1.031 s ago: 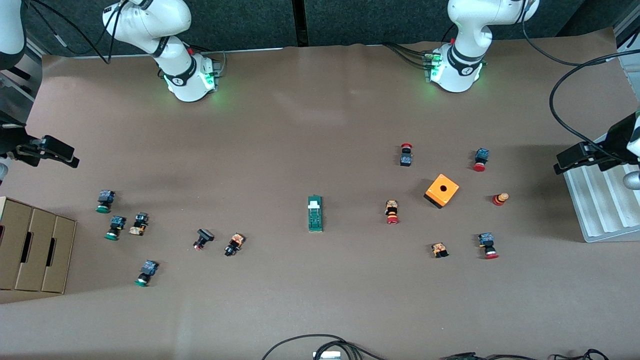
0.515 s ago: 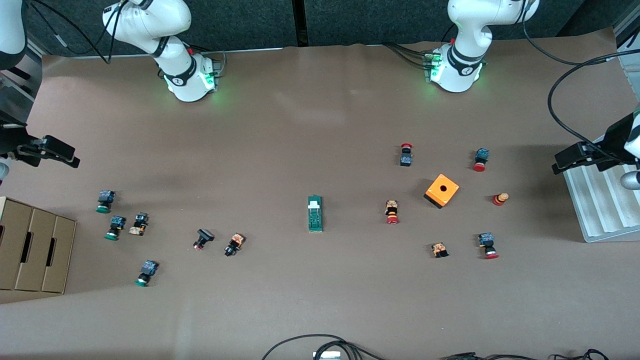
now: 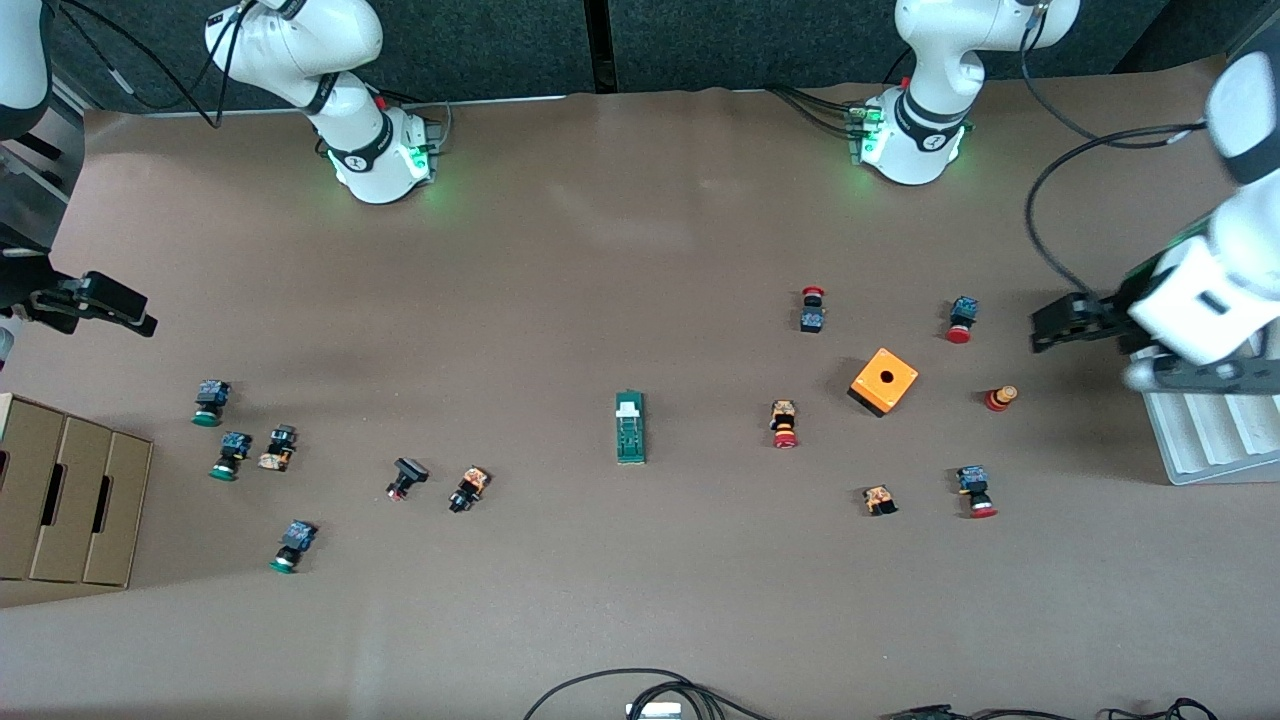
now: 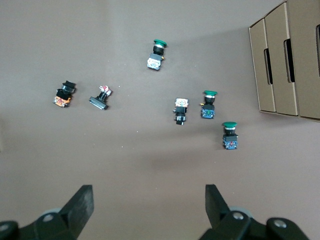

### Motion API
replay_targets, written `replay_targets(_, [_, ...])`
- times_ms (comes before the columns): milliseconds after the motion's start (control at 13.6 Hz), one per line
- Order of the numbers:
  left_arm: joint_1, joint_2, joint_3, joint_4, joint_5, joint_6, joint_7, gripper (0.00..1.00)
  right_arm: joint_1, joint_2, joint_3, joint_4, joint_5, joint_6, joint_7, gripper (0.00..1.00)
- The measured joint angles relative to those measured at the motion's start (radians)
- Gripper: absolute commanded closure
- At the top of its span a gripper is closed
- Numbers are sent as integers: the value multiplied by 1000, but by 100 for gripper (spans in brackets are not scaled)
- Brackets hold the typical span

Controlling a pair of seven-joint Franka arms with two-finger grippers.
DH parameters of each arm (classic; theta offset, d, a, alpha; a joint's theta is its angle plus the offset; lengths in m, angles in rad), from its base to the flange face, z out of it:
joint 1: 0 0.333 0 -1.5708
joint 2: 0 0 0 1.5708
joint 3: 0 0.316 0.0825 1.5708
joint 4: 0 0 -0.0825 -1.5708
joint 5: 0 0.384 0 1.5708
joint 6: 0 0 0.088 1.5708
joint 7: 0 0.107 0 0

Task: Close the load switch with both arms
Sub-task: 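Move the left gripper over the green load switch and lower it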

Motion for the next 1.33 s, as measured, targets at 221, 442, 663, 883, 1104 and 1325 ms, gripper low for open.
replay_targets(221, [-57,54,-14,1,2,5,0,0,0,1,0,0,0,0,0,1])
replay_targets(442, [-88,96,-17,13,2,30,0,0,0,1,1,0,0,0,0,1])
replay_targets(663, [-87,111,-57,38,2,62,4,0,1,1,3,0,0,0,0,1])
replay_targets(883, [-120,111,-121,40,4,150,-61,0,1,1,4,0,0,4,0,1])
replay_targets(1104, [-205,112,-129,41,103,211,-224,0,2,1,5,0,0,4,0,1])
replay_targets(1325, [-309,123,-133,40,284,264,-397,0,2,1,6,0,0,4,0,1])
